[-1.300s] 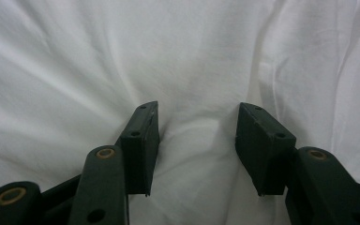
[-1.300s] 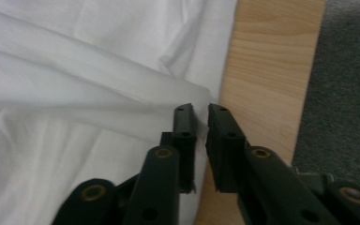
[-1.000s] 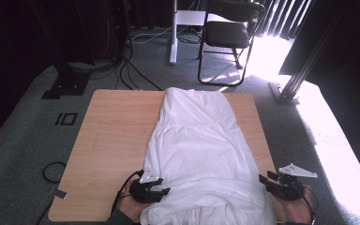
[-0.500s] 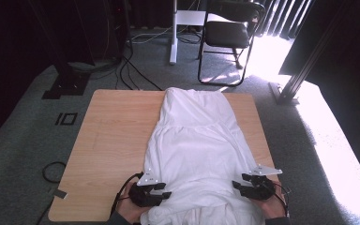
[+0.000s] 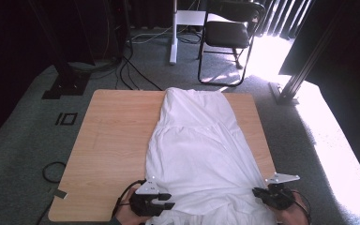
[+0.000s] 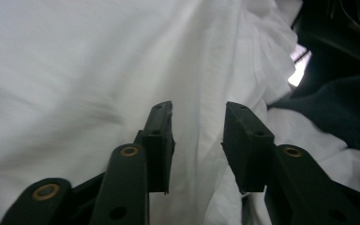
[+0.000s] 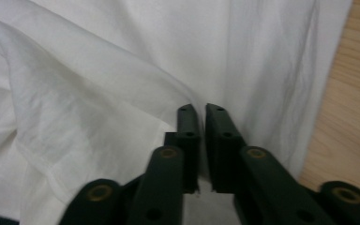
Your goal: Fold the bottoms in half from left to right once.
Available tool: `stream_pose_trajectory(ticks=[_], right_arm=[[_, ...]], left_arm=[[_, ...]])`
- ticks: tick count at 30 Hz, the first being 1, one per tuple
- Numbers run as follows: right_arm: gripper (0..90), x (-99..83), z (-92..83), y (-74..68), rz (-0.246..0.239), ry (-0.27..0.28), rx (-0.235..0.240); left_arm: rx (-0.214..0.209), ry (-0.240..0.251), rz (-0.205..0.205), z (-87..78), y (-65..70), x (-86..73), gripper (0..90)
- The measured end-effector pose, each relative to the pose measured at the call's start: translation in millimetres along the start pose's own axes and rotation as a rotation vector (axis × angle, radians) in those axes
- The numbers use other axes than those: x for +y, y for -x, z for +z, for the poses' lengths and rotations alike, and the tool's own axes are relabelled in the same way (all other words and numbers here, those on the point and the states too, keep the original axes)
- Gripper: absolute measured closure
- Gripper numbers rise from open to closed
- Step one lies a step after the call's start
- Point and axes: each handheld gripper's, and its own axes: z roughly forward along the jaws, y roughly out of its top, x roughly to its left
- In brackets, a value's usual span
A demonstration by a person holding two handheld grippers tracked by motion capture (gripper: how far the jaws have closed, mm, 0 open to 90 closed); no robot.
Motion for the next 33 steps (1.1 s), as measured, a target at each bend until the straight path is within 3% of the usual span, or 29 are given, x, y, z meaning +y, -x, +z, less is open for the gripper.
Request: stream_pose_trajectory(ticks=[1, 3, 4, 5, 6, 7, 9, 11, 12, 16, 17, 18, 19, 23, 29, 33], right_arm=[[79.7, 0.0, 0.0, 0.0, 0.000, 0.000, 0.000], [69.8, -0.6, -6.0, 5.1, 0.020, 0.035, -0.008], [64.2, 1.4, -8.1, 7.0, 0.027, 0.058, -0.028], [59.7, 7.4, -8.1, 9.8, 0.028, 0.086, -0.039], [59.7, 7.4, -8.1, 9.8, 0.028, 0.086, -0.039], [55.2, 17.6, -5.3, 13.9, 0.047, 0.123, -0.058], [54.8, 22.1, -3.2, 16.3, 0.056, 0.143, -0.062], [56.5, 44.5, 9.6, 25.7, 0.076, 0.214, -0.081], [56.5, 44.5, 9.6, 25.7, 0.076, 0.214, -0.081], [62.5, 75.7, 31.3, 36.6, 0.095, 0.258, -0.110], [65.1, 91.4, 42.9, 42.3, 0.102, 0.258, -0.121], [65.1, 91.4, 42.9, 42.3, 0.102, 0.258, -0.121], [67.8, 106.4, 53.9, 47.2, 0.102, 0.260, -0.132], [67.6, 126.3, 66.9, 54.9, 0.104, 0.261, -0.127], [58.2, 168.6, 99.1, 69.1, 0.128, 0.242, -0.099], [51.8, 186.9, 117.5, 72.0, 0.137, 0.229, -0.110]], left_arm=[[0.014, 0.012, 0.000, -4.1, -2.5, 1.0, 63.1], [0.089, 0.055, -0.017, -14.7, -13.7, 3.9, 58.0], [0.105, 0.061, -0.023, -15.8, -16.6, 4.5, 56.5], [0.179, 0.081, -0.041, -19.5, -30.5, 8.3, 53.5], [0.179, 0.081, -0.041, -19.5, -30.5, 8.3, 53.1], [0.203, 0.083, -0.050, -20.0, -37.3, 10.3, 53.0], [0.256, 0.101, -0.066, -19.2, -51.8, 15.7, 52.3], [0.318, 0.088, -0.069, -15.2, -63.7, 20.5, 50.6], [0.351, 0.084, -0.075, -12.6, -70.5, 23.1, 50.6], [0.420, 0.092, -0.120, -4.0, -98.7, 32.7, 47.3], [0.433, 0.093, -0.149, -0.9, -110.3, 36.3, 46.6], [0.433, 0.093, -0.149, -0.9, -110.3, 36.3, 46.5], [0.454, 0.094, -0.160, 1.0, -117.5, 38.5, 46.5], [0.483, 0.095, -0.190, 7.2, -135.4, 44.7, 44.8], [0.495, 0.084, -0.241, 16.0, -156.2, 48.9, 44.0], [0.490, 0.061, -0.262, 22.9, -164.9, 49.0, 43.3]])
